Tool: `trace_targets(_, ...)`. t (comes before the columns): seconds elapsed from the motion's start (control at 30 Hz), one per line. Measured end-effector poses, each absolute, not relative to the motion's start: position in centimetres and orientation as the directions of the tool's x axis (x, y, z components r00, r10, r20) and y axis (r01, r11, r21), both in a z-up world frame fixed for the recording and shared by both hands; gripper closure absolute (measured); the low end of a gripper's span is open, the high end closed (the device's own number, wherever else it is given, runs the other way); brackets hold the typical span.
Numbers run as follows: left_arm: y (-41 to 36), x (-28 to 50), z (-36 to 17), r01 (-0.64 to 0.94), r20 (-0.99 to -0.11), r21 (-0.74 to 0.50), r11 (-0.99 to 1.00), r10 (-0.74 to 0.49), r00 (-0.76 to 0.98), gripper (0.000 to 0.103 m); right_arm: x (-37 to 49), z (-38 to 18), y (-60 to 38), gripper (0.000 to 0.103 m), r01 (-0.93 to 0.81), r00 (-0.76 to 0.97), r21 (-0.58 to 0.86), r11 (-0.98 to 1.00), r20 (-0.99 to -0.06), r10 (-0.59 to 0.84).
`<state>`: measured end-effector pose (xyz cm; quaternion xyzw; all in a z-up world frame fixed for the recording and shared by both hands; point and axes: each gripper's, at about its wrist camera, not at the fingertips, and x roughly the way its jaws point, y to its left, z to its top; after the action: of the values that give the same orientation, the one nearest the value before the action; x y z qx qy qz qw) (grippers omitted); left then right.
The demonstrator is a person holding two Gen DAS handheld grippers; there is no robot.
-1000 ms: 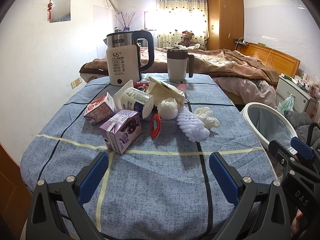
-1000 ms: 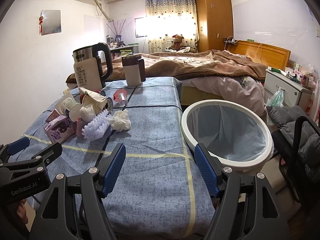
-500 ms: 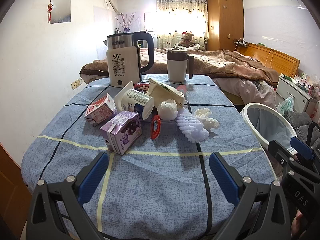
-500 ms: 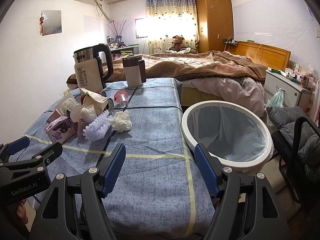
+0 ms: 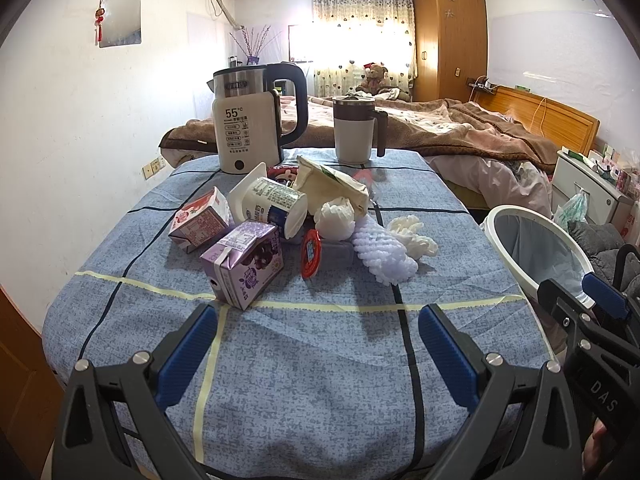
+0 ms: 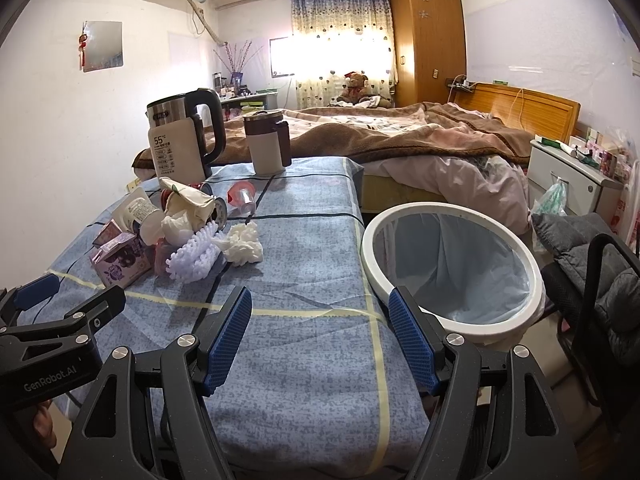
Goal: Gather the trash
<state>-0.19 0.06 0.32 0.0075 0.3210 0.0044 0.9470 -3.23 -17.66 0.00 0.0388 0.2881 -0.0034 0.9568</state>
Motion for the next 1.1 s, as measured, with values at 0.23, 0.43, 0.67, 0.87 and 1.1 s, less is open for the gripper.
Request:
trace_targets(0.23,0.1,-0.2,0.4,-0.004,-0.607,0.018,1.000,0.014,0.794,0.001,-3.2,0.0,-17.7,0.032,0.029,0.834,0.072,0.997,-0.551,0.016)
trace_targets(0.43,0.1,-0.2,0.4,-0.005,-0.608,0.018,1.000,0.015,0.794,0.001,-3.2,0.0,-17.6,0.032,0.030,0.833,0.071,0.997,-0.552,0.014)
trace_targets(0.67,0.2,-0.3,0.3,-0.006,-0.609,0.018,1.000,0.016,0.793,0.001,-3.3,0.0,-17.6,0.032,0.030,0.834,0.070,0.997,-0.552,0.014)
trace_targets(0.87,0.3,-0.2,0.2,-0.007,-0.612,0.021,1.000,0.019,0.791,0.001,-3.3,-0.1,-17.6,0.032,0.031,0.832,0.070,0.997,-0.554,0.013)
trace_targets(1.1,2.3,0.3,-0.7,-0.008,-0.629,-0.027,1.000,-0.011,0.777,0.001,-2.5,-0.5,-17.6,0.032,0.018,0.825,0.081,0.997,-0.565,0.031)
